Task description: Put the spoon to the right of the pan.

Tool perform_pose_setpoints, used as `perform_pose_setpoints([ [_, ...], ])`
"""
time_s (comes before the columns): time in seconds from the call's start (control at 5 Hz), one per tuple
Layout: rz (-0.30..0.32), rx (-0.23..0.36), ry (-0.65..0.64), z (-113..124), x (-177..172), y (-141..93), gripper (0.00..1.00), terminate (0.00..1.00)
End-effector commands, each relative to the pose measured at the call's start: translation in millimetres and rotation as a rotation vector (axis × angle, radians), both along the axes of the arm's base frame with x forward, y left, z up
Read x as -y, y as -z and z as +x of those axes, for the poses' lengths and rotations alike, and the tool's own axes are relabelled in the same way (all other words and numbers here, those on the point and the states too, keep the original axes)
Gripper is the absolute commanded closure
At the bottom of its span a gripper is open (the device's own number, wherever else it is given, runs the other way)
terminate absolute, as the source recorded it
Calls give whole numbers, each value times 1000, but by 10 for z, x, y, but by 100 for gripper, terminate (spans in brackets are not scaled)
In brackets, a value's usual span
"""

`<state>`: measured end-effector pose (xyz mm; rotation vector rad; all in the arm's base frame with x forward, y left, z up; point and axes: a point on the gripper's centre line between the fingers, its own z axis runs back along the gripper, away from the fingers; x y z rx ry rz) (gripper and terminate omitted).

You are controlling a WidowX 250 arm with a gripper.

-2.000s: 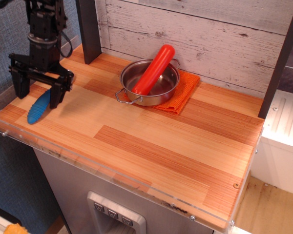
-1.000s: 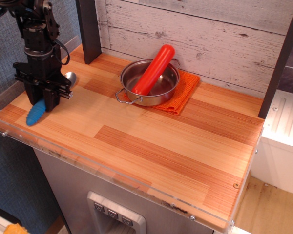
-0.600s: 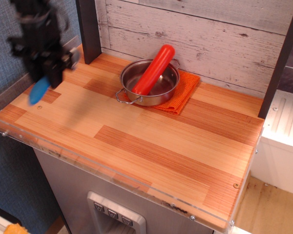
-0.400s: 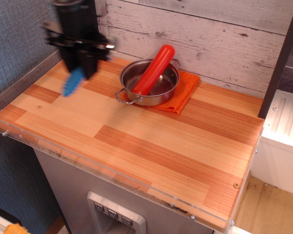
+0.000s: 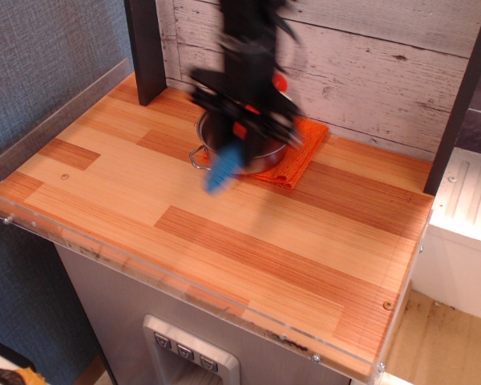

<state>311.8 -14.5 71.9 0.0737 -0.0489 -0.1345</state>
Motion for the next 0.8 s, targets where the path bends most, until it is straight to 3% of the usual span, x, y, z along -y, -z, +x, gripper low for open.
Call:
perform_pose_setpoints([
  [0.0,45,21,1,162,923,204,100,0],
  [0.4,21,-47,-2,260,875,515,100,0],
  [0.6,25,-34,-72,222,596,543,100,0],
])
